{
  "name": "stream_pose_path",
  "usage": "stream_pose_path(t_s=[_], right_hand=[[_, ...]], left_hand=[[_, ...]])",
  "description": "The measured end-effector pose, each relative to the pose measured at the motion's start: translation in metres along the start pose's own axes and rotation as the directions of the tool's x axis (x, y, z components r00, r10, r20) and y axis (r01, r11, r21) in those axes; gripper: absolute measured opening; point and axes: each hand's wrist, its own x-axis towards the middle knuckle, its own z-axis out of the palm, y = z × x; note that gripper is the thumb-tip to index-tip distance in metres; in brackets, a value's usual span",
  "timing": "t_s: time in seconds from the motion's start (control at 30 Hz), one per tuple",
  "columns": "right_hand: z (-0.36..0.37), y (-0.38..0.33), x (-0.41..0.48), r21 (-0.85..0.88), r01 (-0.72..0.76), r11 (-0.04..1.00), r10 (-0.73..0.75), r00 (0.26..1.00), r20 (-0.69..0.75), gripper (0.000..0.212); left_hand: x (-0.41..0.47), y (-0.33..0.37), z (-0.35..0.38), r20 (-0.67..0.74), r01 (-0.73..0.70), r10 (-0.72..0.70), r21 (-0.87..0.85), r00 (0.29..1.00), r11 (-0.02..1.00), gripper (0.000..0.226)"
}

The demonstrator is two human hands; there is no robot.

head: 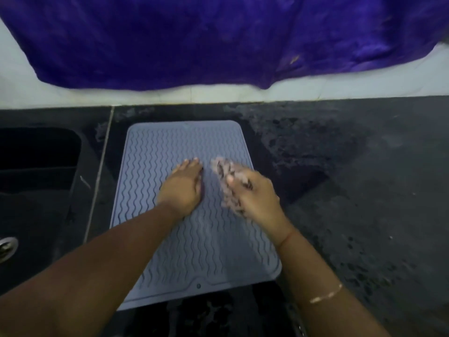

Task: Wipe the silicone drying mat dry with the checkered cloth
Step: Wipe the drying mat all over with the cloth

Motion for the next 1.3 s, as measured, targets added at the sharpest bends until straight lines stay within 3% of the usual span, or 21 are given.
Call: stream_pose_path(t_s=[0.07, 0.13, 0.17, 0.23, 0.3, 0.37, 0.43, 0.5, 0.6, 0.77, 0.9, 1.0, 1.13, 1.3], right_hand=[[-0.004, -0.013, 0.04, 0.256, -0.122, 0.959, 0.108, 0.992, 0.067, 0.022], [-0.006, -0.015, 0.078, 0.307, -0.257, 0.917, 0.227, 0.965, 0.129, 0.033], [-0.005, -0.013, 0.093, 0.197, -0.28, 0.94, 0.266, 0.959, 0.094, 0.039], [-0.002, -0.005, 0.11, -0.118, -0.257, 0.959, 0.236, 0.957, -0.168, 0.041], [0.009, -0.007, 0.107, -0.249, -0.111, 0.962, 0.015, 0.934, -0.358, 0.043], [0.028, -0.008, 0.1, -0.46, 0.021, 0.887, -0.148, 0.959, -0.242, 0.052], [0.052, 0.007, 0.096, -0.725, 0.088, 0.683, -0.171, 0.984, -0.042, 0.056], [0.064, 0.025, 0.101, -0.82, 0.093, 0.565, -0.195, 0.981, -0.023, 0.049], [0.065, 0.031, 0.125, -0.83, 0.033, 0.557, -0.28, 0.948, -0.15, 0.04], [0.062, 0.017, 0.194, -0.84, -0.094, 0.535, -0.174, 0.96, -0.219, 0.034], [0.069, -0.002, 0.233, -0.899, -0.113, 0.424, -0.063, 0.986, -0.154, 0.038], [0.067, -0.009, 0.213, -0.93, -0.03, 0.366, -0.086, 0.994, -0.066, 0.038], [0.064, 0.005, 0.137, -0.912, 0.109, 0.394, -0.155, 0.987, 0.051, 0.034], [0.062, 0.023, 0.139, -0.886, 0.05, 0.461, -0.257, 0.963, -0.079, 0.023]], left_hand=[[-0.001, 0.0, 0.0, -0.037, -0.018, 0.018, 0.017, 0.999, 1.0, 0.048], [-0.001, 0.001, -0.001, -0.052, -0.035, 0.035, 0.015, 0.998, 0.999, 0.049], [-0.001, 0.001, -0.002, -0.053, -0.04, 0.041, 0.016, 0.998, 0.999, 0.051], [-0.001, 0.001, -0.003, -0.047, -0.049, 0.05, 0.037, 0.998, 0.998, 0.053], [0.0, 0.0, -0.003, -0.05, -0.048, 0.051, 0.062, 0.997, 0.997, 0.054], [0.0, 0.001, -0.003, -0.043, -0.057, 0.06, 0.086, 0.997, 0.995, 0.058], [0.001, 0.001, -0.003, -0.023, -0.057, 0.06, 0.089, 0.998, 0.994, 0.062], [0.002, -0.001, -0.001, -0.005, -0.042, 0.043, 0.111, 0.999, 0.993, 0.062], [0.004, -0.002, 0.001, 0.002, -0.032, 0.033, 0.142, 0.999, 0.989, 0.068], [0.003, 0.0, -0.002, 0.012, -0.037, 0.036, 0.145, 0.999, 0.989, 0.07], [0.003, 0.002, -0.005, -0.007, -0.02, 0.021, 0.157, 1.0, 0.987, 0.063], [0.005, 0.002, -0.004, -0.007, -0.006, 0.007, 0.139, 1.0, 0.99, 0.06], [0.006, -0.001, -0.001, -0.003, -0.012, 0.013, 0.132, 1.0, 0.991, 0.071], [0.005, 0.0, 0.0, -0.005, -0.01, 0.011, 0.113, 1.0, 0.994, 0.067]])
